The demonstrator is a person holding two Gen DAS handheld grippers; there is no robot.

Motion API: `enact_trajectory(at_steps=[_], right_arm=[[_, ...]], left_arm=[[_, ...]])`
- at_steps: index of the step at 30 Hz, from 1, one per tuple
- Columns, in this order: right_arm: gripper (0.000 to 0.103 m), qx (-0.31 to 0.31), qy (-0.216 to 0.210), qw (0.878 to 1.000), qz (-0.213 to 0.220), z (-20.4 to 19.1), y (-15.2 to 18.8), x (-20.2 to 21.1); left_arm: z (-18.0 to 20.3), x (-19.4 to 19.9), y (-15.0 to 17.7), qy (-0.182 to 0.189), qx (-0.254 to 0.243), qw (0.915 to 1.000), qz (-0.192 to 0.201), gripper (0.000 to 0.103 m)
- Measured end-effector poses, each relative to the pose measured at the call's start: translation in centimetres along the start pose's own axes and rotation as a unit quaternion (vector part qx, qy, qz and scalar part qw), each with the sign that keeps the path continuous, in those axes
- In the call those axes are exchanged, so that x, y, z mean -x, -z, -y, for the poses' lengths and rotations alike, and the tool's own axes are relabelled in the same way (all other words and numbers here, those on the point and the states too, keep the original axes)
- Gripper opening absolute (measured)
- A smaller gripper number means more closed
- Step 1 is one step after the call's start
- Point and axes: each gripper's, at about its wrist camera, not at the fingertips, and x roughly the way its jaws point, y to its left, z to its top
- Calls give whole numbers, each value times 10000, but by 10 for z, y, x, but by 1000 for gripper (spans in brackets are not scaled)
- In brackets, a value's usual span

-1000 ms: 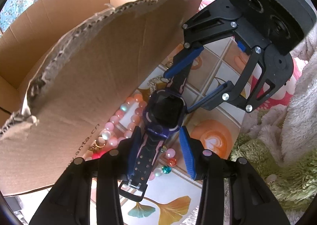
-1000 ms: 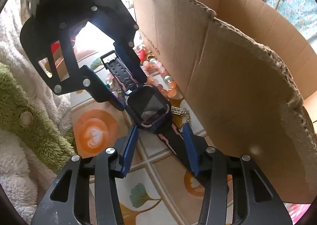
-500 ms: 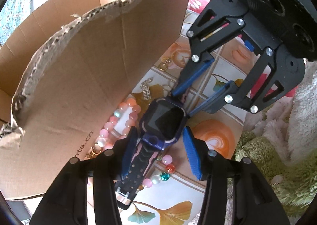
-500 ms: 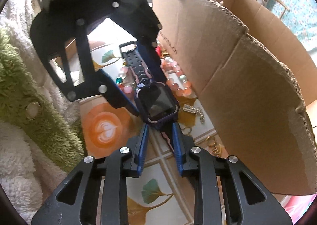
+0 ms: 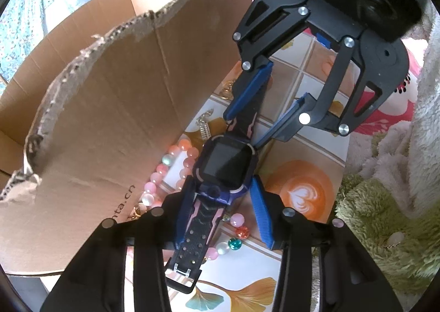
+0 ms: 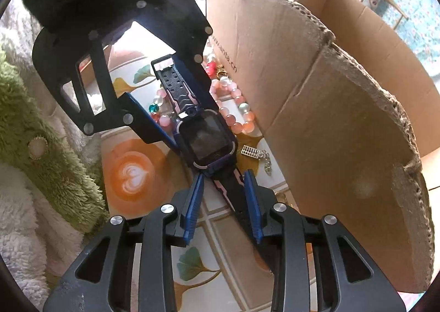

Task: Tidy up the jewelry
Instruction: 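Close the left tool on the watch strap while the right tool holds the face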

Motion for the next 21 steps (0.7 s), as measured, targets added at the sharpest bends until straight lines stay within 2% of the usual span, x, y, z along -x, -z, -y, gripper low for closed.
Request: enact_trajectory(at_steps=[4, 12, 15, 18, 21], right_arm=[[31, 220, 42, 9997, -138, -3, -5, 0], [33, 357, 31, 9992, -155, -1, -8, 1], [33, 443, 88, 9989, -120, -14, -1, 5], [33, 370, 137, 9992, -49, -9, 2, 10], [27, 205, 237, 9995, 53, -13, 0, 13]], left_arm=[[7, 9, 2, -6, -89, 9999, 147, 40], [19, 26, 7, -145, -164, 9991, 364, 39], [25, 31, 8, -170, -248, 9987, 404, 39], [22, 31, 8, -229, -305, 9984, 418, 39], [20, 34, 5, -251, -274, 9982, 468, 39]])
